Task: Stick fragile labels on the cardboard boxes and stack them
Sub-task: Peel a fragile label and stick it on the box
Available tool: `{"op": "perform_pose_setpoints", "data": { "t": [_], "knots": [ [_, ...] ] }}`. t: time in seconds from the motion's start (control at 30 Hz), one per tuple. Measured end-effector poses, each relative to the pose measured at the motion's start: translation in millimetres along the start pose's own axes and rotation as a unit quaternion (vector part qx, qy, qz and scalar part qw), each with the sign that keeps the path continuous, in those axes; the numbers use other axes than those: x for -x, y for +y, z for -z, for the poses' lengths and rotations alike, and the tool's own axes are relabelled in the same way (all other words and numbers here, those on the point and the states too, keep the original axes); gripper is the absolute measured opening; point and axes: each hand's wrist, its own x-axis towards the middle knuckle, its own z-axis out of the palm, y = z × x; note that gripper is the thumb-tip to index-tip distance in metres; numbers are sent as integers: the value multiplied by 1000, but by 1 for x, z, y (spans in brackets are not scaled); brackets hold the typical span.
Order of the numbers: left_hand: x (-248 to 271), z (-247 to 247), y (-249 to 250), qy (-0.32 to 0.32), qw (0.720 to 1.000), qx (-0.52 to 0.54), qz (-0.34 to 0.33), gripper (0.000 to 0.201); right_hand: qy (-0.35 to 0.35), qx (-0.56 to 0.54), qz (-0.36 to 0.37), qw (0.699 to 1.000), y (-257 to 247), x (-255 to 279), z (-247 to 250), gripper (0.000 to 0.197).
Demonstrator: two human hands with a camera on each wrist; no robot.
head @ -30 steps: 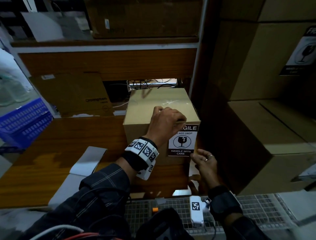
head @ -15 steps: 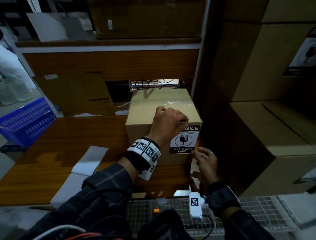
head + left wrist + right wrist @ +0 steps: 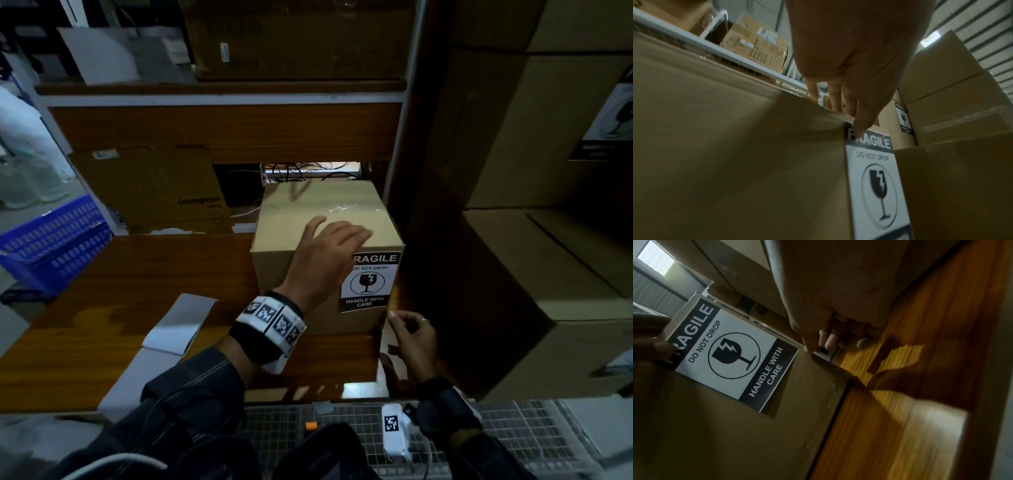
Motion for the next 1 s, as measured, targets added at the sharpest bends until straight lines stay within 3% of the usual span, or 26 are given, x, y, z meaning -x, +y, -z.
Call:
{"op": "perform_pose_setpoints", "data": {
  "t": [0.13,0.23,0.33,0.43,0.53,0.63,0.77,0.9,1.0],
  "knots": [
    [50,8,-26,140,984,-2,106,75,-31,33,30,999,-5,1,-3,32],
    [95,9,-38,209,935,103,267,91,-52,73,66,994,-7,-2,-15,76],
    [128,-1,-42,147,863,267,403,103,-50,61,65,995,-7,-3,-31,111],
    [152,-21,-50,46,822,336,457,93,-27,78,73,994,-11,4,-46,112],
    [158,-33,-52,-46,819,306,483,73,-4,126,62,990,-19,11,-54,118],
    [153,-31,-53,-43,821,294,488,55,6,130,68,989,-19,11,-59,122],
    [158,-30,-62,-51,831,323,450,67,6,107,77,991,-18,11,-58,113],
    [159,-22,-62,-45,817,373,438,68,-8,69,81,994,-22,6,-53,112],
    [159,-17,-64,-35,815,387,430,80,-5,34,104,994,-32,-3,-48,93]
  ]
}}
